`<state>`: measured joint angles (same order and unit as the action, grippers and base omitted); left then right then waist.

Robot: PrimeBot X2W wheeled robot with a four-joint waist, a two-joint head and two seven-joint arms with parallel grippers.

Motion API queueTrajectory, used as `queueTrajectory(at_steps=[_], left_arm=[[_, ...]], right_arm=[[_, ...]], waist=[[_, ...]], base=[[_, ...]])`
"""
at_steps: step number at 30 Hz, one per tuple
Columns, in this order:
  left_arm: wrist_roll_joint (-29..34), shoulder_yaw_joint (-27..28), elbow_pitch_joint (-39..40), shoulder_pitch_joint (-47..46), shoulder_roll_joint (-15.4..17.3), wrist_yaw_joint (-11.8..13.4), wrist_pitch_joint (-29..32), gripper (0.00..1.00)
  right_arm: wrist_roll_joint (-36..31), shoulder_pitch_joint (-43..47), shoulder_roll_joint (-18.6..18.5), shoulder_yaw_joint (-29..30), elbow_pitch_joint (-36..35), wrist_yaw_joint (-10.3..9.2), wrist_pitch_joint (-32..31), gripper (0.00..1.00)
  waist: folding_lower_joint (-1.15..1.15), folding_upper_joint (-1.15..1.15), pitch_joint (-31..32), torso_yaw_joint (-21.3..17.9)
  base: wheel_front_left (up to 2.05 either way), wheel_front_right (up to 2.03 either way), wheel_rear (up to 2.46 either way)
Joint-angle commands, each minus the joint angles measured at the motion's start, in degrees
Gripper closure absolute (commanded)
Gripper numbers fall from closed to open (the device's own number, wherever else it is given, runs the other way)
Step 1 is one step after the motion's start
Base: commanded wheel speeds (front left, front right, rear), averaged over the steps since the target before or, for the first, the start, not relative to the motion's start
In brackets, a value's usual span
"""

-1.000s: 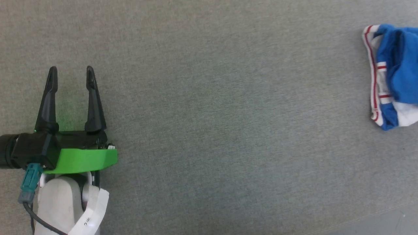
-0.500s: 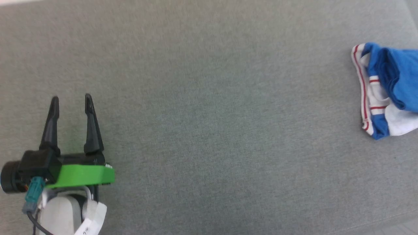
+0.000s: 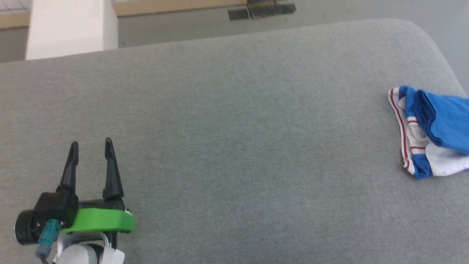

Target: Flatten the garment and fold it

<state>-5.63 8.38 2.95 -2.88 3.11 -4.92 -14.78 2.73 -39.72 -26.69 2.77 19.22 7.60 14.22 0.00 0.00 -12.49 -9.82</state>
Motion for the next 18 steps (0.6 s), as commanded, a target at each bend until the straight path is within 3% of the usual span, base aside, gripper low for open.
queueTrajectory(at_steps=[1, 8, 18], left_arm=[[-0.52, -0.23, -0.32, 1.02, -0.21, 0.26, -0.22, 0.00], [-1.63, -2.14, -1.80, 2.31, -0.22, 0.99, -0.22, 0.00], [-1.68, -3.75, -2.83, 4.87, -0.23, 1.84, -0.22, 0.00]], right_arm=[[1.11, 2.27, 2.10, -0.21, -1.71, -0.11, 0.41, 0.00], [4.44, 11.89, 9.90, -1.32, -7.52, -0.11, 0.62, 0.00], [7.20, 27.19, 18.37, -2.03, -6.93, -0.11, 0.62, 0.00]], waist=[[0.00, 0.00, 2.99, 2.77], [0.00, 0.00, 6.45, 5.46], [0.00, 0.00, 10.02, 8.39]], base=[[0.00, 0.00, 0.00], [0.00, 0.00, 0.00], [0.00, 0.00, 0.00]])
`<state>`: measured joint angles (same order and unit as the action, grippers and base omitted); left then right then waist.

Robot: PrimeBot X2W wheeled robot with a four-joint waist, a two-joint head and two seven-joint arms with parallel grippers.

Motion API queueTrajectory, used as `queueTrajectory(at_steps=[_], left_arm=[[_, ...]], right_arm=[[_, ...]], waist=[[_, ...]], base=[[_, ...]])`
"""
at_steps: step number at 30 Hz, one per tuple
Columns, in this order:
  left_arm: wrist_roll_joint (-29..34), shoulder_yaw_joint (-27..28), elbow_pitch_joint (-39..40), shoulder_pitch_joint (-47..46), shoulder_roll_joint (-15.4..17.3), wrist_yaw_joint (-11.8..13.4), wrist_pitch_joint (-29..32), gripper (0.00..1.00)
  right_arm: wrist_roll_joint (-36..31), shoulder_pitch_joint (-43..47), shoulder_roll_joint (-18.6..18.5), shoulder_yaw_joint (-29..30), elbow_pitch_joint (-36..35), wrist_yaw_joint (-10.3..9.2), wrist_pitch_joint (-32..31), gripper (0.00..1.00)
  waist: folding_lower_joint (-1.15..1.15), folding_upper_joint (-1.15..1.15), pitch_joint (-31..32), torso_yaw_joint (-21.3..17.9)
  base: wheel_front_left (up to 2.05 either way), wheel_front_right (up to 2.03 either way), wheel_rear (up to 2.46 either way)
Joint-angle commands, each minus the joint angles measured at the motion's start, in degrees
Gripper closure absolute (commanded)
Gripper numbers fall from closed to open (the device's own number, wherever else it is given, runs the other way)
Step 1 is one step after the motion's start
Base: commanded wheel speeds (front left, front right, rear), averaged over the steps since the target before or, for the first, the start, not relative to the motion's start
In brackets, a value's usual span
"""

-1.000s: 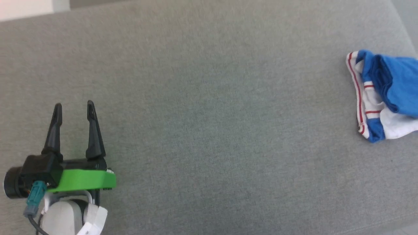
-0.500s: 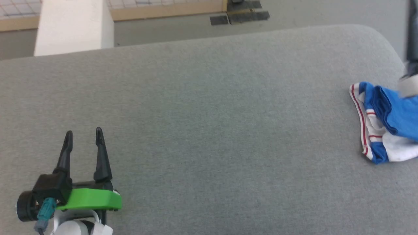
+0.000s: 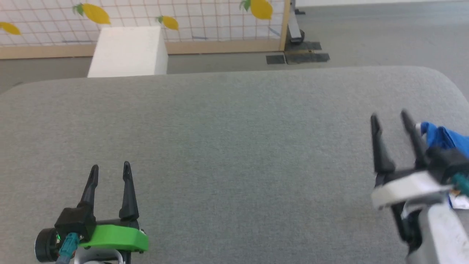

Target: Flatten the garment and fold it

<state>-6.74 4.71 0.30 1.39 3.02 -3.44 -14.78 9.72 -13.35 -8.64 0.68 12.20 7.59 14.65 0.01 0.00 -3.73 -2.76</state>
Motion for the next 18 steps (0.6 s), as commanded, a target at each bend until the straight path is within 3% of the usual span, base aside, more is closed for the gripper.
queueTrajectory(at_steps=[1, 8, 18], left_arm=[[-0.59, -0.16, -0.23, 0.75, -0.13, 0.38, -0.22, 0.00], [-0.60, -1.18, -0.90, 2.05, -0.13, 0.71, -0.22, 0.00], [-0.46, -1.75, -1.56, 2.79, -0.14, 1.10, -0.22, 0.00]], right_arm=[[0.06, 1.93, 0.80, 0.18, 0.07, -0.10, 0.21, 0.00], [-1.82, 9.70, 3.97, 0.64, -2.94, -0.10, 0.29, 0.00], [-4.90, 15.00, 5.38, 1.68, -9.83, -0.10, 0.04, 0.00]], waist=[[-0.01, 0.00, 1.35, 1.51], [-0.01, 0.00, 1.90, 2.28], [-0.01, 0.00, 1.88, 2.56]], base=[[0.00, 0.00, 0.00], [0.00, 0.00, 0.00], [0.00, 0.00, 0.00]])
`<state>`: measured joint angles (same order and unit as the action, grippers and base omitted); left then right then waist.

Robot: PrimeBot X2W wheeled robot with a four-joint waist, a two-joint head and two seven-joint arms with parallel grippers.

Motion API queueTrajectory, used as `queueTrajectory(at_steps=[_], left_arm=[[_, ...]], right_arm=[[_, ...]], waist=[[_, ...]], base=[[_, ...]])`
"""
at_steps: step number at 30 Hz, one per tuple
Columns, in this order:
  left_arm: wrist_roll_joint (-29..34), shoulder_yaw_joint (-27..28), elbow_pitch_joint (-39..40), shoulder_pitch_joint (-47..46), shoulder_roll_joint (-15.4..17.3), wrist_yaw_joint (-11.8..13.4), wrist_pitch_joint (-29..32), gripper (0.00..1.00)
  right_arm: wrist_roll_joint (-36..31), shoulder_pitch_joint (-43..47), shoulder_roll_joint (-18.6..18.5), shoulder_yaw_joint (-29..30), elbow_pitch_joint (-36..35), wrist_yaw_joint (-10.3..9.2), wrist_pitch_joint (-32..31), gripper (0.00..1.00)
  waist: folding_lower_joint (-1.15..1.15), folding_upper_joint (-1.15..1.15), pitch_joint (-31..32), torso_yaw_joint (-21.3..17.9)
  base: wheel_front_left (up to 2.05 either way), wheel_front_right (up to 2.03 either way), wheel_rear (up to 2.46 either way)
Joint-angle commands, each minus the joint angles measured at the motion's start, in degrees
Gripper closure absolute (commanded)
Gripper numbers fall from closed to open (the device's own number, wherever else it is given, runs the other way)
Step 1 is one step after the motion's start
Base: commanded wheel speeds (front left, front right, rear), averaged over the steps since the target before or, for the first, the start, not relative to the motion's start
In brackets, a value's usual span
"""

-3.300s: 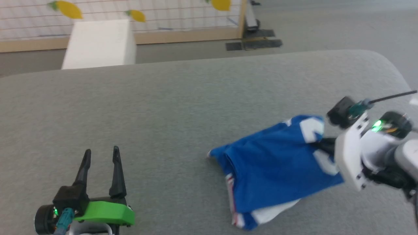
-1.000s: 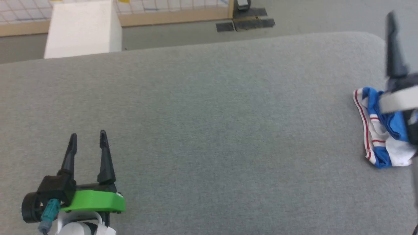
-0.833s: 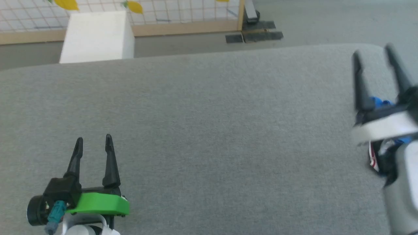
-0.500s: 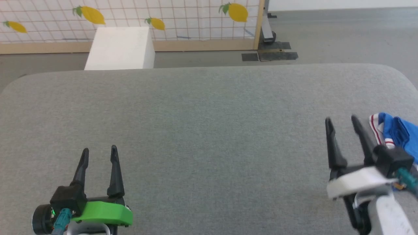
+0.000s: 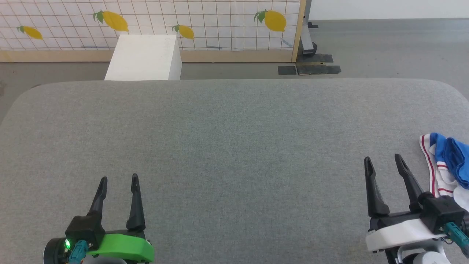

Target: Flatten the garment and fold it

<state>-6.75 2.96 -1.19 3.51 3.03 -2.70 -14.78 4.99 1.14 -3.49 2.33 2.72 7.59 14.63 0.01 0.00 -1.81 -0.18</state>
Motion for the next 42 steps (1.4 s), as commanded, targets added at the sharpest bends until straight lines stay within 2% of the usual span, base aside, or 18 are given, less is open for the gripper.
queueTrajectory(at_steps=[1, 10, 11, 42], left_arm=[[-0.46, -0.01, -0.06, 0.67, -0.15, 0.35, -0.22, 0.00], [-0.41, 0.01, 0.13, 0.51, -0.15, 0.45, -0.22, 0.00], [-0.06, 0.01, 0.11, -0.01, -0.01, 0.28, 0.00, 1.00], [1.44, -0.62, 0.31, -0.76, -0.02, 0.77, 3.17, 1.00]], right_arm=[[-0.14, 0.68, 0.29, -0.01, -0.75, -0.10, -0.11, 0.00], [-1.02, 1.41, 0.56, 0.15, -2.25, -0.10, -0.95, 0.00], [-0.79, 0.61, 0.44, 0.10, -1.95, 0.00, -0.87, 1.00], [-1.72, 0.28, 0.47, -0.44, -2.06, -0.02, -3.88, 1.00]], waist=[[-0.01, 0.00, -0.08, -0.04], [-0.01, 0.00, -0.36, -0.01], [-0.01, 0.00, -0.37, -0.01], [-0.01, 0.00, 0.08, 0.03]], base=[[0.00, 0.00, 0.00], [0.00, 0.00, 0.00], [0.00, 0.00, 0.00], [0.00, 0.00, 0.00]])
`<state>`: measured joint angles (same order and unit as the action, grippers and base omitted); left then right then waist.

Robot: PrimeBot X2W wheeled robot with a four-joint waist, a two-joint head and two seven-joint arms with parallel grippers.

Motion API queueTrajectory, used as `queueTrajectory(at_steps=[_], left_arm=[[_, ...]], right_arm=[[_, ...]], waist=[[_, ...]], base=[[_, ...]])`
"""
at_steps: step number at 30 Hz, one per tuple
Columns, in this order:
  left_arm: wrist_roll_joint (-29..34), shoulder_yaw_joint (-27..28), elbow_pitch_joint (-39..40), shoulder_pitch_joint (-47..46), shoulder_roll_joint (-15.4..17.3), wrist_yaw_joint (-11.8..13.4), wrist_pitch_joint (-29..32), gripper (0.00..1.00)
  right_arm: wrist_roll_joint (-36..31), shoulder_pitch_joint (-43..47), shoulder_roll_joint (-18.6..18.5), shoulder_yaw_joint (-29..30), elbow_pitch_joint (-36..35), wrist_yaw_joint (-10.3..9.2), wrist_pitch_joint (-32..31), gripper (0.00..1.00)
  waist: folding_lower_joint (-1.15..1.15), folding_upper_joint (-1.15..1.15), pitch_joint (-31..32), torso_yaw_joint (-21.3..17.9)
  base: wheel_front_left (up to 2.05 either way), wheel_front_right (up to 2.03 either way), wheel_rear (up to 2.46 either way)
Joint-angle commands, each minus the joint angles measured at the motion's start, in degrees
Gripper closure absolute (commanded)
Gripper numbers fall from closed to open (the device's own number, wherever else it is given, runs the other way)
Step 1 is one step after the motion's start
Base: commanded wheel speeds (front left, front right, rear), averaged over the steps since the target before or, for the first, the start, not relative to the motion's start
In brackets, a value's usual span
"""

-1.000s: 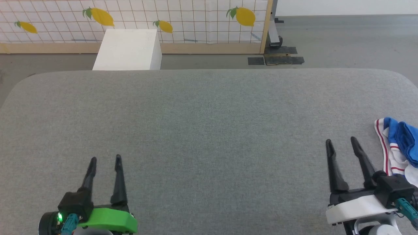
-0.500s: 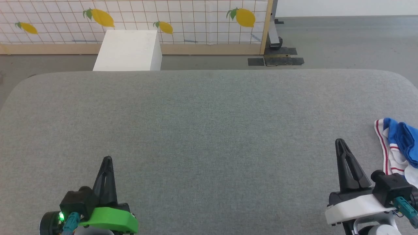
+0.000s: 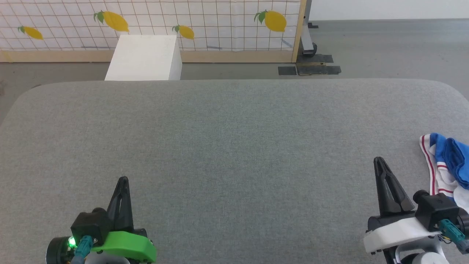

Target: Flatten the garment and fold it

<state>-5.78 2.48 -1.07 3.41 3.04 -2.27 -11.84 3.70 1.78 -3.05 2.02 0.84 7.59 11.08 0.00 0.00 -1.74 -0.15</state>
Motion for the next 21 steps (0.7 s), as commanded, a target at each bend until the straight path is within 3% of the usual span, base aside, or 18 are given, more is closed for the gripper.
queueTrajectory(at_steps=[1, 21], left_arm=[[0.54, -0.16, 0.20, -0.69, -0.03, 0.37, 0.35, 1.00], [1.60, -0.64, 0.38, -1.24, -0.06, 0.75, 2.69, 1.00]], right_arm=[[-0.46, -0.38, 0.04, -0.14, -0.18, -0.02, -0.45, 1.00], [-1.12, -0.67, 0.06, -0.52, -0.32, -0.04, -2.61, 1.00]], waist=[[0.00, 0.00, 0.03, 0.00], [0.00, 0.00, 0.38, 0.03]], base=[[0.00, 0.00, 0.00], [0.00, 0.00, 0.00]])
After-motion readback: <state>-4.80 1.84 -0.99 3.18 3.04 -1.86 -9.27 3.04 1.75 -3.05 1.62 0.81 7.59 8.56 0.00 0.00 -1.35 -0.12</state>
